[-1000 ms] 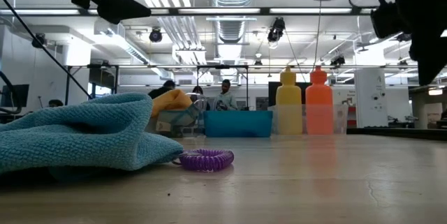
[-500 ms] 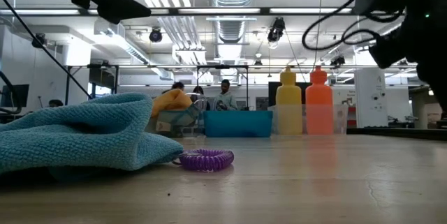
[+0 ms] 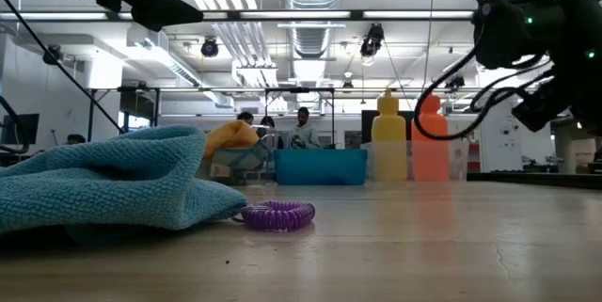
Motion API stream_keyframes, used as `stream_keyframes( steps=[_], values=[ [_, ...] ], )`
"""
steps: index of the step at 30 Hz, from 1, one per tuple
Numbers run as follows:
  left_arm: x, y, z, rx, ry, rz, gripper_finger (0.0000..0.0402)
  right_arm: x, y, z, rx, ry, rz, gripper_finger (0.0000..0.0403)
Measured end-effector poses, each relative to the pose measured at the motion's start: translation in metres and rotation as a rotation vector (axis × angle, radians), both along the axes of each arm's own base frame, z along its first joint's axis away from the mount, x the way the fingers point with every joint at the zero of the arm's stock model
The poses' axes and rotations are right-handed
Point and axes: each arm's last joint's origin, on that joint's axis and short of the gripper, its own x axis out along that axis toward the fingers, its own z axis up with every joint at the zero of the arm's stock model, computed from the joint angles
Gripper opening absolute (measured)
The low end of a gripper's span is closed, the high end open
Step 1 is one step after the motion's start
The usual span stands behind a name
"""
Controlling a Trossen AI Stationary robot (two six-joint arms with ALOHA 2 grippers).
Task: Pick & Place Sports Items
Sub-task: Put the right yellow spring keychain into the blue bin
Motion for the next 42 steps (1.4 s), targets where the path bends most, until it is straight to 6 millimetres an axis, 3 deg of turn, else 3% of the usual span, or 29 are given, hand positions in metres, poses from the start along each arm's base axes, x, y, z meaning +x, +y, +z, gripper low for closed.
stream_keyframes(
  steps=[8,12,18,27,31,35,42],
  values=[
    [0.000,0.000,0.000,-0.001,0.000,0.000,0.0366,0.009,0.004,-0.018,-0.019,0.026,0.096,0.0388],
    [0.000,0.000,0.000,-0.004,0.000,0.001,0.0366,0.011,0.005,-0.021,-0.015,0.038,0.115,0.0359],
    [0.000,0.000,0.000,-0.018,0.000,0.006,0.0366,0.010,0.005,-0.018,-0.011,0.006,0.119,0.0247],
    [0.000,0.000,0.000,-0.019,0.000,0.006,0.0366,0.006,0.003,-0.011,-0.039,-0.030,0.129,0.0030],
    [0.000,0.000,0.000,-0.020,0.000,0.007,0.0366,0.009,0.004,-0.001,-0.024,-0.081,0.127,0.0025],
    [0.000,0.000,0.000,-0.022,0.000,0.007,0.0366,0.021,0.004,0.021,-0.079,-0.215,0.173,0.0013],
    [0.000,0.000,0.000,-0.022,0.000,0.007,0.0366,0.062,-0.004,0.070,-0.311,-0.737,0.338,0.0013]
  ],
)
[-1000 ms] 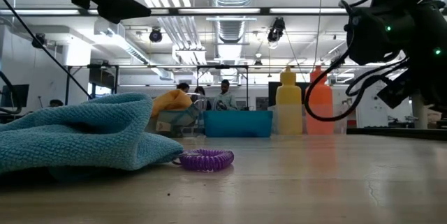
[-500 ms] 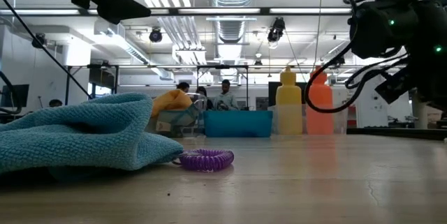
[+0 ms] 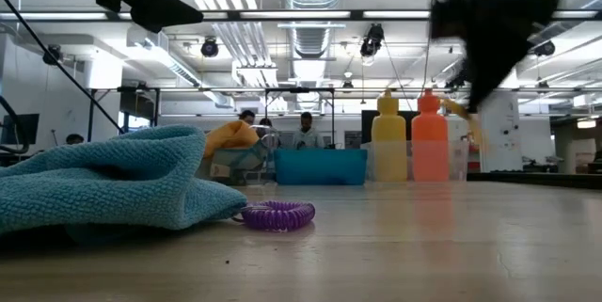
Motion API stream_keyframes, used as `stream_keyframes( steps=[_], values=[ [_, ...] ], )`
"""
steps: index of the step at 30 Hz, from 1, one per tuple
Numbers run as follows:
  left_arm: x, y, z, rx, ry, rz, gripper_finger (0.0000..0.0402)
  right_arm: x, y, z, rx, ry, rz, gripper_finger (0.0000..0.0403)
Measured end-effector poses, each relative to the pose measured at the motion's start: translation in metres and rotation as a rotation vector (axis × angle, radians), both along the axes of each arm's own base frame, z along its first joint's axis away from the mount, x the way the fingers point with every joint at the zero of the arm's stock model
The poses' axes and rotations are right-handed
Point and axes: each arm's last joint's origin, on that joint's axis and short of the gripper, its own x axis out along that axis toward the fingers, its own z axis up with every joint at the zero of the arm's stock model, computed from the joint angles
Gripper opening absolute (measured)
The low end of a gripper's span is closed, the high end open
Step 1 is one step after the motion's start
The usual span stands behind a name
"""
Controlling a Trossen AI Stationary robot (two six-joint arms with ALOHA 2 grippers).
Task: Pick & Place Sports Items
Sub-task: Put the right yellow spring keychain into the blue bin
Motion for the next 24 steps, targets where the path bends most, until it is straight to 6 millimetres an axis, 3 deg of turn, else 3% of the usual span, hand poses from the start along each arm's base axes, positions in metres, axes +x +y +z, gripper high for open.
stream_keyframes(
  steps=[5,9,16,24],
  values=[
    [0.000,0.000,0.000,-0.003,0.000,0.001,0.0366,0.031,-0.023,0.028,-0.128,-0.320,0.097,0.0012],
    [-0.001,0.000,-0.005,-0.028,0.013,0.011,0.0366,0.048,-0.058,0.037,-0.227,-0.420,0.038,0.0011],
    [-0.006,0.002,-0.030,-0.050,0.056,0.026,0.0366,0.079,-0.127,0.035,-0.313,-0.371,-0.111,0.0011],
    [-0.007,0.002,-0.037,-0.090,0.051,0.040,0.0366,0.128,-0.190,0.018,-0.346,-0.245,-0.271,0.0011]
  ],
)
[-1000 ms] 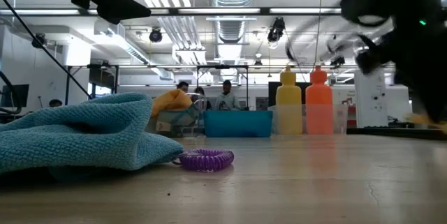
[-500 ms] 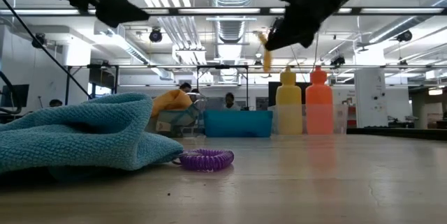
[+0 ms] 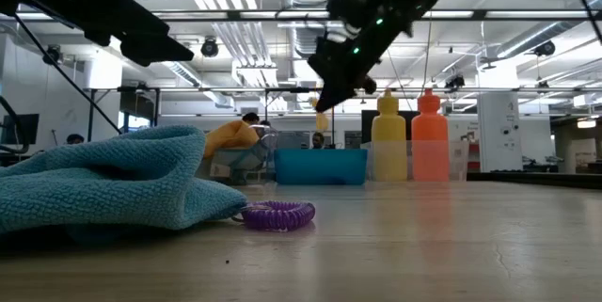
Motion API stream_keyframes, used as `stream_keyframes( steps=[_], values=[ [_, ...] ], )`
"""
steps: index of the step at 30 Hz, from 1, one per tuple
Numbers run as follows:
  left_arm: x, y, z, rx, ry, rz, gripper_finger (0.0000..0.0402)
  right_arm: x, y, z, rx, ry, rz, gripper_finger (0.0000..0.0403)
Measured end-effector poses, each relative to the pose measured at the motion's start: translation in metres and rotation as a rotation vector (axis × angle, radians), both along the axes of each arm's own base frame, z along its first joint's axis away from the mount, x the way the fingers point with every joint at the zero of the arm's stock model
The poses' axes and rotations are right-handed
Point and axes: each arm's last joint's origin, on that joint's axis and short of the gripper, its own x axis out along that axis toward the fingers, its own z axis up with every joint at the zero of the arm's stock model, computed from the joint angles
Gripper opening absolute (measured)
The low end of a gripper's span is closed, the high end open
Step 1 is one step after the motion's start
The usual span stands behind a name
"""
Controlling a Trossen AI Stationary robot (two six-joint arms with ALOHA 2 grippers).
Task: Pick & Place Sports Items
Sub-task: Put the right yellow spring keychain into the blue bin, then put the orange spring keychain into the blue bin
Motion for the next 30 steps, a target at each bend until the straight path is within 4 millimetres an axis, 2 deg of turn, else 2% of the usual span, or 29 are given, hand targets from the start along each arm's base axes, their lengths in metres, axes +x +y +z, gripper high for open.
stream_keyframes(
  steps=[5,12,17,25,30],
  values=[
    [0.000,0.000,-0.001,-0.040,0.006,0.018,0.0366,0.020,-0.027,-0.010,0.032,0.048,-0.055,0.0011],
    [-0.001,0.000,-0.003,-0.151,0.027,0.070,0.0366,0.033,-0.037,-0.012,0.026,0.084,-0.067,0.0052],
    [-0.003,0.001,-0.006,-0.149,0.057,0.074,0.0366,0.033,-0.037,-0.009,0.013,0.105,-0.064,0.0117],
    [-0.003,0.001,-0.006,-0.150,0.057,0.074,0.0366,0.026,-0.032,0.012,-0.001,0.068,-0.063,0.0246],
    [-0.003,0.001,-0.006,-0.150,0.055,0.075,0.0366,0.023,-0.029,0.023,-0.013,0.042,-0.059,0.0304]
  ],
)
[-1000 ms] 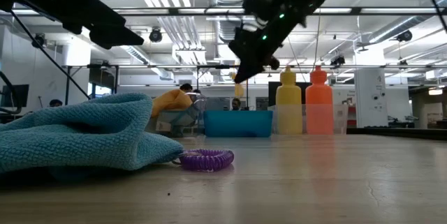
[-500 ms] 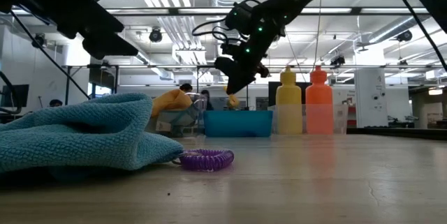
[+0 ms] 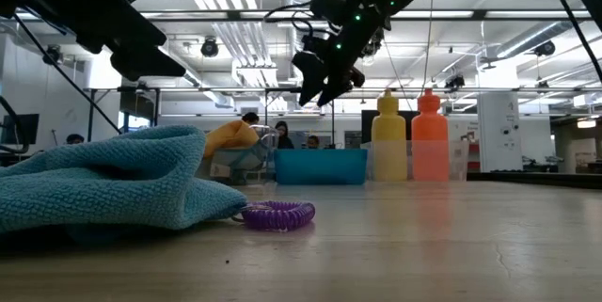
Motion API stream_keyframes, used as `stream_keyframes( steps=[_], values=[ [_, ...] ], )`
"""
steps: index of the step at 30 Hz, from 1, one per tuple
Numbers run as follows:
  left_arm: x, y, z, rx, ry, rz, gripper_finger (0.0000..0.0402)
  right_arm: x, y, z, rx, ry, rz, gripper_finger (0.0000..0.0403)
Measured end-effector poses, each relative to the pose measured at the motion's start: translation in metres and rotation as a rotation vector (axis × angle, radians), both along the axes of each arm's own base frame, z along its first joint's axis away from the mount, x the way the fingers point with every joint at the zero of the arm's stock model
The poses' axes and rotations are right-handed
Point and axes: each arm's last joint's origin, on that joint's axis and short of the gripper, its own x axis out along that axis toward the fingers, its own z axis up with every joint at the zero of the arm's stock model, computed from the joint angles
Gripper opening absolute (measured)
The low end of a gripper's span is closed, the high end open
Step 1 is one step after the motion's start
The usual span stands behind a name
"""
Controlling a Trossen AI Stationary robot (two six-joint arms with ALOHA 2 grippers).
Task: Pick & Place Sports Items
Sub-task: Put the orange spring keychain into the blue bin
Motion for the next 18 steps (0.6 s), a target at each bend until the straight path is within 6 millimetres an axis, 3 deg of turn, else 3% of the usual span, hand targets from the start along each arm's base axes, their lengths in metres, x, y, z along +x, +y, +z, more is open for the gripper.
stream_keyframes(
  steps=[4,7,12,16,18],
  values=[
    [0.000,0.000,0.000,-0.008,-0.003,0.005,0.0366,0.000,0.001,0.001,-0.005,0.009,0.025,0.0334],
    [-0.001,0.000,0.001,-0.053,0.030,0.020,0.0366,0.004,0.012,0.005,0.036,-0.019,0.200,0.0350],
    [-0.003,-0.002,0.037,-0.059,0.212,-0.041,0.0366,0.018,0.063,0.024,0.159,-0.155,0.586,0.0360],
    [-0.015,0.002,0.059,-0.048,0.428,0.033,0.0366,0.023,0.110,0.036,0.104,-0.154,0.757,0.0360],
    [-0.022,0.003,0.060,-0.092,0.548,0.063,0.0366,0.025,0.132,0.037,0.073,-0.144,0.834,0.0360]
  ],
)
